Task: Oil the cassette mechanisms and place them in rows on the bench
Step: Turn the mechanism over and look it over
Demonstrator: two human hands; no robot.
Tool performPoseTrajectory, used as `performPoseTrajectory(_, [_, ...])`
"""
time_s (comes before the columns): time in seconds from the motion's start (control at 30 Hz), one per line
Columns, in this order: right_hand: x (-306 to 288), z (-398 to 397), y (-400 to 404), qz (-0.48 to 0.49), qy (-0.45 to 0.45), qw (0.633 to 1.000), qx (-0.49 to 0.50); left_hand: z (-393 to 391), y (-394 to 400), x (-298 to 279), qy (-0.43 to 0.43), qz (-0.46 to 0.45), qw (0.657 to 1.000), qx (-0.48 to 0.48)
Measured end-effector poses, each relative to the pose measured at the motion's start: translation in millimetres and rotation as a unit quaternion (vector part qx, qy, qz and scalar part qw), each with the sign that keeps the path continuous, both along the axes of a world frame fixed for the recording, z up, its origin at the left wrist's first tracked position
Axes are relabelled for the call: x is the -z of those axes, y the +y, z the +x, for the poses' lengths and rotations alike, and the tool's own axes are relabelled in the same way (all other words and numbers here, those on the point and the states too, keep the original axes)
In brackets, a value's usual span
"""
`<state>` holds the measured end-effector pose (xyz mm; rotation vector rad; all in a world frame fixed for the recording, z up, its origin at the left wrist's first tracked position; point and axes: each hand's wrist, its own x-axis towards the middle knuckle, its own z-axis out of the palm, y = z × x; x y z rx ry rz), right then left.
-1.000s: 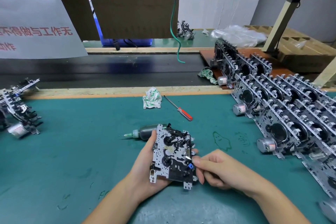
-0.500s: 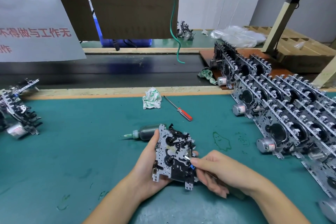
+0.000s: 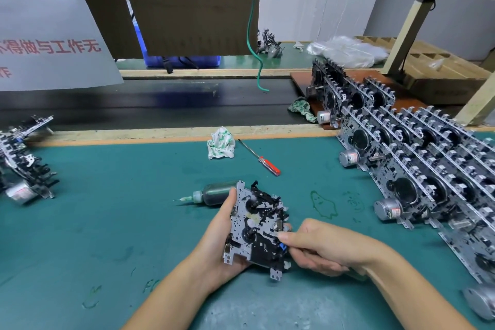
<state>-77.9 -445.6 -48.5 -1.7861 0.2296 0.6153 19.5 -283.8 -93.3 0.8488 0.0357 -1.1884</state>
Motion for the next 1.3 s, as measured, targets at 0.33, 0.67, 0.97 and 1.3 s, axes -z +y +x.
performPoseTrajectory(0.33, [9, -8, -1, 0.100, -0.030, 0.992, 0.070, -2, -1, -2, 0.002, 0.009, 1.000, -0.017])
performPoseTrajectory(0.67, [8, -9, 5, 0.045, -0.027, 0.997, 0.060, -2, 0, -2, -0.005, 0.015, 1.000, -0.007])
performPoseTrajectory(0.97, [9, -12, 2, 0.047, -0.020, 0.997, 0.062, -2, 0, 0, -0.011, 0.013, 1.000, -0.009])
performPoseTrajectory(1.3, [7, -10, 5, 0.023, -0.014, 0.998, 0.061, -4, 0, -1, -0.010, 0.004, 1.000, -0.019])
